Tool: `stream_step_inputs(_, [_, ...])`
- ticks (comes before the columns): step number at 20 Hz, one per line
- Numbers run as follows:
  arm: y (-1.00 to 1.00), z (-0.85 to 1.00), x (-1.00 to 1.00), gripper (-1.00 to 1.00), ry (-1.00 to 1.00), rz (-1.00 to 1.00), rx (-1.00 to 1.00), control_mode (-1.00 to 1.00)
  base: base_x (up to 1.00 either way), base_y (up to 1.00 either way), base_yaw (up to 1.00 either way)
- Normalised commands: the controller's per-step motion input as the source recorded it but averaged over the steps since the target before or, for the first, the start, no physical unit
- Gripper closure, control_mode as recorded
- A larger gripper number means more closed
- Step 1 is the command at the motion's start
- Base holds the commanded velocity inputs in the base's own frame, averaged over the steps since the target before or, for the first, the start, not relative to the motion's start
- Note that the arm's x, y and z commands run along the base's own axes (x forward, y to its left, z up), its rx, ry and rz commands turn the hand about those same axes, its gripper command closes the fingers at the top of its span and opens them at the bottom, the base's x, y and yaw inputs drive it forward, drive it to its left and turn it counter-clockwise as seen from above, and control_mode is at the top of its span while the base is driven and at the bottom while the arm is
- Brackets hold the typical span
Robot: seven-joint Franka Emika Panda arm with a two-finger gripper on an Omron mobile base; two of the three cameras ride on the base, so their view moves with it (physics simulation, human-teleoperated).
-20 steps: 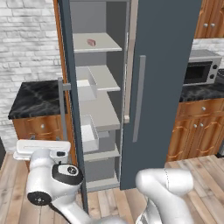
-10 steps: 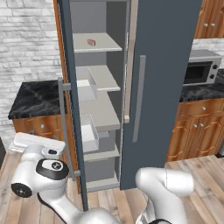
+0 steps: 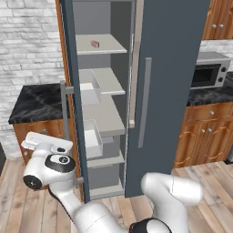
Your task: There's a steak in the fridge that needs to be moved to the freezer for freezing. Pick up the steak from the fridge, place it on any shelf in the freezer, and close the fridge and freezer doors when done.
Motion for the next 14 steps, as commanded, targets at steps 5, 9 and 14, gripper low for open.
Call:
stream_step_inputs(5, [-0.11, -0.35, 0.54, -1.0, 0.0, 0.0, 0.0, -1.0, 0.0, 0.0, 0.0])
stream_step_inputs(9, [-0.08, -0.29, 0.45, -1.0, 0.0, 0.0, 0.0, -1.0, 0.0, 0.0, 0.0])
stream_step_inputs(14, [-0.35, -0.15, 0.22, -1.0, 0.0, 0.0, 0.0, -1.0, 0.0, 0.0, 0.0])
